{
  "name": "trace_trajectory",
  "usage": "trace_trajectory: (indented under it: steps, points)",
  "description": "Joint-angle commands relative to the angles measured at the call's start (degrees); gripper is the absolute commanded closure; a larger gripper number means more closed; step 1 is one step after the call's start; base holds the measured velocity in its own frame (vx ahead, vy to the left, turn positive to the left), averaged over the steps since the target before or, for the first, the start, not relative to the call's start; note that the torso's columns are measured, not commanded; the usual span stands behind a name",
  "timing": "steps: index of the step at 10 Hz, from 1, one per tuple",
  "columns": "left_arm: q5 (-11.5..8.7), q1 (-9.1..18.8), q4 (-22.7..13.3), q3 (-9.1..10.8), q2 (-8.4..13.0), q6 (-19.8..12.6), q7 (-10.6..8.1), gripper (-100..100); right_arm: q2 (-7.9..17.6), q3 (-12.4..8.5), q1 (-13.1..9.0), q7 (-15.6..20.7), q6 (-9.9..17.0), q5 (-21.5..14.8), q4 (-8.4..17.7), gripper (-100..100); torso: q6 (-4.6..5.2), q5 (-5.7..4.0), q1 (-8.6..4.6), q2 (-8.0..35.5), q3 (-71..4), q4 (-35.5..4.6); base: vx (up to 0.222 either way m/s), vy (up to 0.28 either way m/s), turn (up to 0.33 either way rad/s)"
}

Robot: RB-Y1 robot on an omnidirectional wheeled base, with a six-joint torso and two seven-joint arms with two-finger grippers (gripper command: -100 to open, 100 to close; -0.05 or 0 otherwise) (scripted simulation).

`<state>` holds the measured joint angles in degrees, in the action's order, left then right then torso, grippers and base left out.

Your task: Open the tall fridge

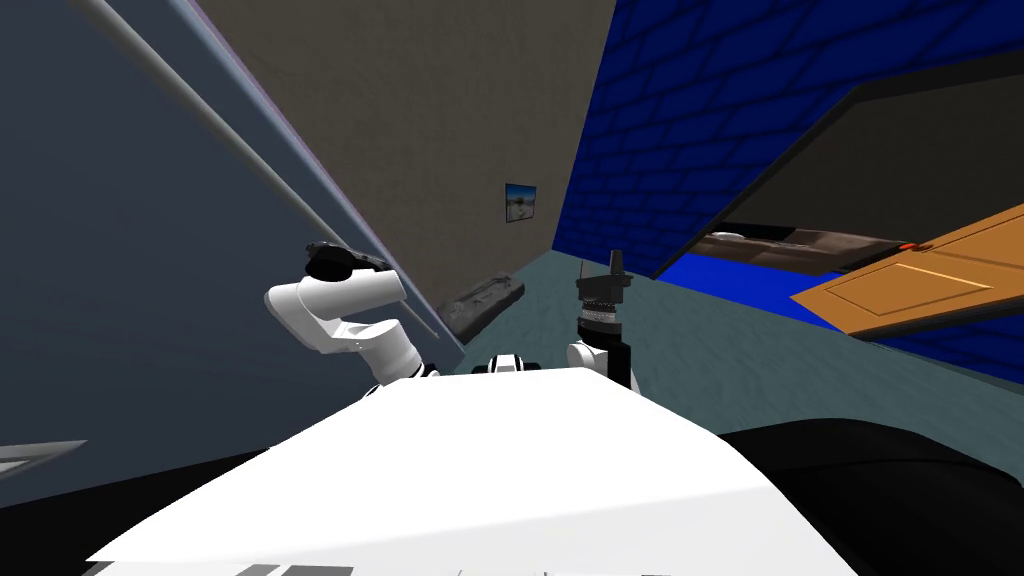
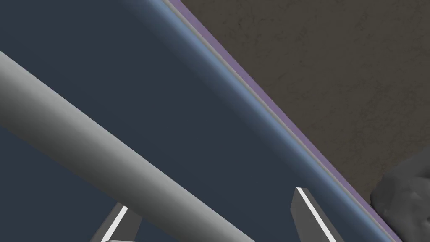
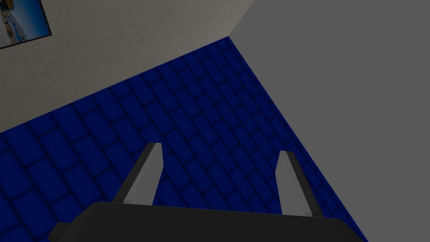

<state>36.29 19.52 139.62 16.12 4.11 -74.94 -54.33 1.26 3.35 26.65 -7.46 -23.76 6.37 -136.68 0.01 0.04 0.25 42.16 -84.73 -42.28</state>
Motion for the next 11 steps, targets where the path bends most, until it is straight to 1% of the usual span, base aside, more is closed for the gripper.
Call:
trace_trajectory:
  steps: [1,3,4,5,6,8,10,11]
  points:
    - [-0.85,0.41,-0.28,-0.77,-0.02,0.21,0.11,100,0.00,0.00,0.00,0.00,0.00,0.00,0.00,0,0.12,0.04,-0.11,-0.10,-0.01,0.13,-0.136,-0.006,-0.032]
    - [-2.69,1.12,-1.07,-2.51,-0.25,0.50,0.35,100,0.00,0.01,-0.04,0.00,0.01,0.00,0.01,0,0.11,-0.06,-0.37,0.43,0.28,0.21,-0.323,0.004,-0.090]
    - [-2.69,1.12,-1.07,-2.51,-0.25,0.50,0.35,100,0.00,0.01,-0.04,0.00,0.01,0.00,0.01,0,0.03,-0.08,-0.36,0.39,0.27,0.13,-0.270,-0.025,-0.050]
    - [-3.60,1.48,-1.47,-3.37,-0.36,0.65,0.48,100,-0.01,0.01,-0.03,0.00,0.01,0.00,0.01,0,-0.15,-0.10,-0.28,0.06,0.10,0.08,-0.245,0.008,-0.040]
    - [-4.52,1.84,-1.87,-4.24,-0.47,0.79,0.60,100,0.00,0.00,-0.03,0.00,0.01,0.00,0.01,0,-0.14,-0.08,-0.07,-0.06,0.01,0.08,-0.301,0.034,-0.065]
    - [-6.36,2.55,-2.66,-5.98,-0.70,1.08,0.85,100,0.00,0.00,-0.04,0.00,0.01,0.00,0.01,0,-0.10,-0.07,-0.06,0.26,0.16,0.05,-0.370,0.027,-0.081]
    - [-8.20,3.27,-3.45,-7.71,-0.92,1.37,1.10,100,-0.01,0.01,-0.05,0.00,0.01,0.00,0.02,0,-0.13,-0.12,-0.35,0.31,0.23,0.00,-0.392,-0.021,-0.053]
    - [-9.12,3.62,-3.85,-8.58,-1.03,1.52,1.22,100,0.00,0.00,-0.04,0.00,0.01,0.00,0.02,0,-0.02,-0.11,-0.25,0.10,0.16,0.06,-0.348,0.040,-0.071]
